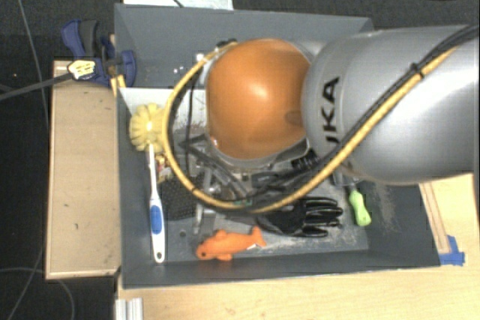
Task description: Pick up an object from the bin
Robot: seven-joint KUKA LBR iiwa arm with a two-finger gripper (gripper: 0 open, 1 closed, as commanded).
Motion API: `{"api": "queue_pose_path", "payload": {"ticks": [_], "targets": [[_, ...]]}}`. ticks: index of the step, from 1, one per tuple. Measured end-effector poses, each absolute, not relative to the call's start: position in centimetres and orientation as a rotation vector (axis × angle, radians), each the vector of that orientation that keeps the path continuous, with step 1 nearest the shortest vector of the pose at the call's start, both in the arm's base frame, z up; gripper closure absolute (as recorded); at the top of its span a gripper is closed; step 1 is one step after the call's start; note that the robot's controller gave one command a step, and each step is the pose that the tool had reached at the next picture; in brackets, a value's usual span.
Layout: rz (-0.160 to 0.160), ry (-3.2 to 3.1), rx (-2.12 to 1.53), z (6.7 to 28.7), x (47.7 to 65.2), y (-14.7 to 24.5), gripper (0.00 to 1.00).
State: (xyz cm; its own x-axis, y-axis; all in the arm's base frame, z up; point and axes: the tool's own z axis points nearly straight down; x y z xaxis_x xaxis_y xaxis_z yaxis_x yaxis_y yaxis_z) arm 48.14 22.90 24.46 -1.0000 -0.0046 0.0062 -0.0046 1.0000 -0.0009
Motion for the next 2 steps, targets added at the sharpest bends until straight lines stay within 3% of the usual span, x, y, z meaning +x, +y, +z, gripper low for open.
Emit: {"api": "queue_pose_path", "payload": {"ticks": [1, 2], "targets": [[-0.002, -3.143, -0.005, 24.9, 48.4, 22.7, 0.00], [-0.004, -3.135, -0.238, 11.7, 53.9, 18.2, 0.00]]}}
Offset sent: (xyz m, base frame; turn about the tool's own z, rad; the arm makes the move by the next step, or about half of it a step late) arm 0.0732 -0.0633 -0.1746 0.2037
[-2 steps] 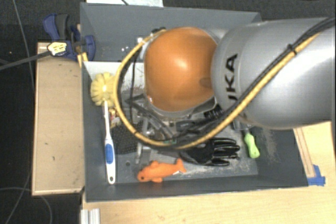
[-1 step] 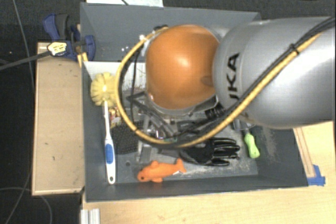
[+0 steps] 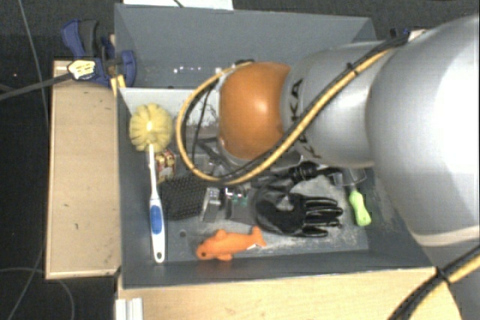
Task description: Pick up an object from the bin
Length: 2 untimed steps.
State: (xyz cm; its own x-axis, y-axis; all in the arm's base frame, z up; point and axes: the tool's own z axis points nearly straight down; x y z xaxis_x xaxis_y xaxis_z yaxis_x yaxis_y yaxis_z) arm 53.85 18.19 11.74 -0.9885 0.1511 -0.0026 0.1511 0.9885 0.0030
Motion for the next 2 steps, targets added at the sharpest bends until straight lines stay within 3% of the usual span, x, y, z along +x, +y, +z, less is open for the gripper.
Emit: {"api": "queue_pose_path", "payload": {"ticks": [1, 2], "targets": [[0.003, 3.127, -0.256, 7.2, 57.4, 17.9, 0.00], [0.013, 3.107, 0.379, 7.3, 54.6, 16.9, 0.00]]}}
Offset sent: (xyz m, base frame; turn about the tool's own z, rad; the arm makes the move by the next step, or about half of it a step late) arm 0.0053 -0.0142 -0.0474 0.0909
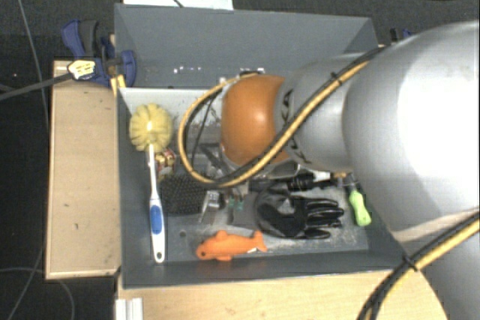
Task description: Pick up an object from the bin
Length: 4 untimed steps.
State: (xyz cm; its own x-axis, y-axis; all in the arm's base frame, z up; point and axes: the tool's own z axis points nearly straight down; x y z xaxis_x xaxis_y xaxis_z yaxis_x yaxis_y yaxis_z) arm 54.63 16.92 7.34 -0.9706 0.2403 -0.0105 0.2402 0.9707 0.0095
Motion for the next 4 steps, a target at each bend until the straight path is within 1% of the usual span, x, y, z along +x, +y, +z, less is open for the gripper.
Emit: {"api": "queue_pose_path", "payload": {"ticks": [1, 2, 4], "targets": [[0.005, 3.123, -0.249, 7.3, 57.6, 17.9, 0.00], [0.027, 3.094, 0.373, 7.8, 55.0, 17.2, 1.00], [0.026, 3.095, 0.375, 8.0, 55.0, 17.2, 1.00]]}}
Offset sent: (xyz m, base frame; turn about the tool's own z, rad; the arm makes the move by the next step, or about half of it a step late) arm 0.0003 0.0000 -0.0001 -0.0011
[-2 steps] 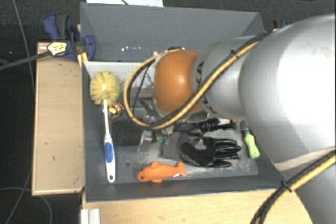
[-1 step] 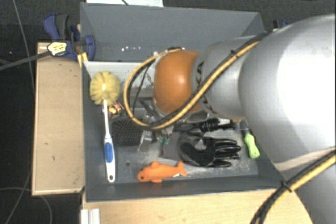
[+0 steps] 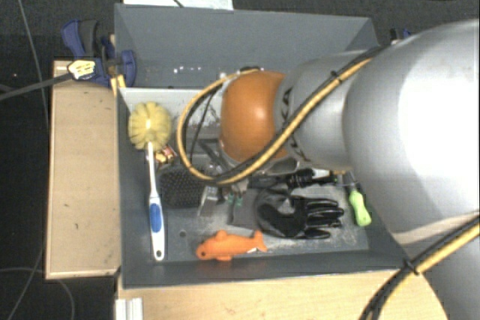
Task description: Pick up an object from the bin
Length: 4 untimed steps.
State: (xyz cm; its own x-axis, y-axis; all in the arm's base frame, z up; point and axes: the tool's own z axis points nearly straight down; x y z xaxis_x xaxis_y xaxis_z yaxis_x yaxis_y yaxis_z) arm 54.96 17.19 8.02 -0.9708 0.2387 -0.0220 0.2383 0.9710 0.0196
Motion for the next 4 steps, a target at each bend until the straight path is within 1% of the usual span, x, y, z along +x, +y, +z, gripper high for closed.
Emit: {"api": "queue_pose_path", "payload": {"ticks": [2, 3, 4], "targets": [[0.022, 3.099, 0.377, 10.8, 54.9, 17.1, 1.00], [0.018, 3.103, 0.379, 11.6, 54.8, 17.0, 1.00], [0.015, 3.108, 0.379, 13.6, 54.6, 17.0, 1.00]]}}
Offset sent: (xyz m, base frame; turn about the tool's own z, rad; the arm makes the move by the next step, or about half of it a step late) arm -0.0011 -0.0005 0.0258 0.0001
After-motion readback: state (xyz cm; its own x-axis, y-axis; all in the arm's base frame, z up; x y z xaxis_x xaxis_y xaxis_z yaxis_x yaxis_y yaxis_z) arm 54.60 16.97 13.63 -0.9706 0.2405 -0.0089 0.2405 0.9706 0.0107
